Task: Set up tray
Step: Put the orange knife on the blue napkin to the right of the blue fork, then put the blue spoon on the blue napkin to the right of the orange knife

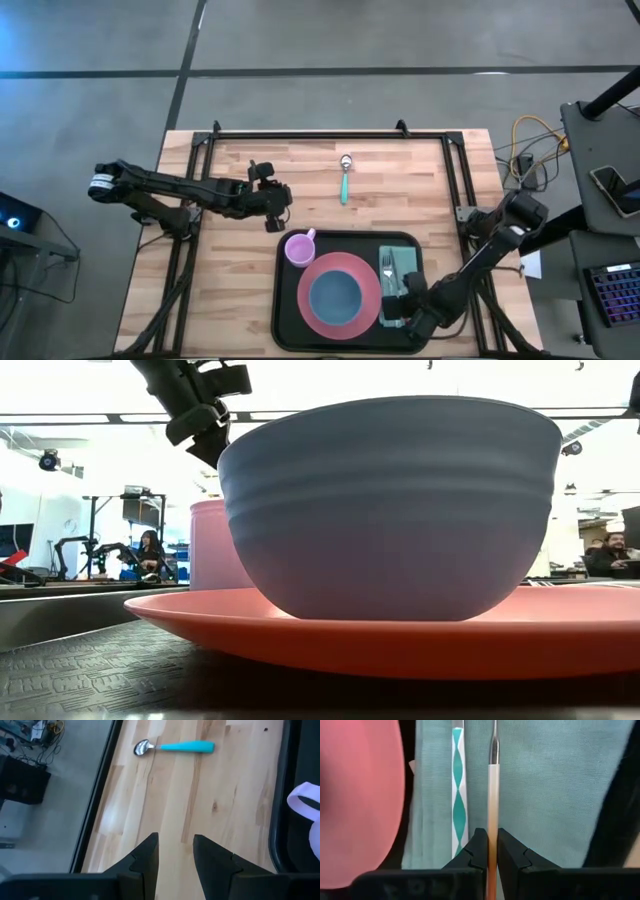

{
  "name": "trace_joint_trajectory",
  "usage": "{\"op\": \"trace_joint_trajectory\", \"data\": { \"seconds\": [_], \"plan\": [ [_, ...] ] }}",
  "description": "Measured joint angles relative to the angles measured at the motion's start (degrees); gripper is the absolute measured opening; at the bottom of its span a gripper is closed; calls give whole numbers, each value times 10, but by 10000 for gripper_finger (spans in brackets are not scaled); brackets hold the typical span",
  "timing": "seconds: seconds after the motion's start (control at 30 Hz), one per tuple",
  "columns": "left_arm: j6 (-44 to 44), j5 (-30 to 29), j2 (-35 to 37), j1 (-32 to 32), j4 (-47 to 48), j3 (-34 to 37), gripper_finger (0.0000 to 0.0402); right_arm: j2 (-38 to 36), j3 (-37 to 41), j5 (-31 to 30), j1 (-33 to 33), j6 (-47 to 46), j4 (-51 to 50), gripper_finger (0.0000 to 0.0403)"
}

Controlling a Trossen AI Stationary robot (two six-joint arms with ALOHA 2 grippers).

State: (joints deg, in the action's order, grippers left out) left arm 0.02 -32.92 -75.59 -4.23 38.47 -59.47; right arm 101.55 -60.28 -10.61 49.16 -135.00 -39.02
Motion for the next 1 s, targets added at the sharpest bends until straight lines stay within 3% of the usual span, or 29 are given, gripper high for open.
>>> {"op": "trace_joint_trajectory", "data": {
  "seconds": [0.17, 0.73, 0.87, 1.0],
  "plan": [
    [0, 0, 0, 0, 0, 3, 103, 10, 4, 11, -1, -7, 11, 30],
    [0, 0, 0, 0, 1, 3, 102, 3, -18, 51, 0, 14, -3, 162],
    [0, 0, 0, 0, 1, 3, 102, 2, -56, 48, 0, 22, -92, 174],
    [0, 0, 0, 0, 1, 3, 102, 1, -124, 10, -4, 27, -258, 172]
  ]
}}
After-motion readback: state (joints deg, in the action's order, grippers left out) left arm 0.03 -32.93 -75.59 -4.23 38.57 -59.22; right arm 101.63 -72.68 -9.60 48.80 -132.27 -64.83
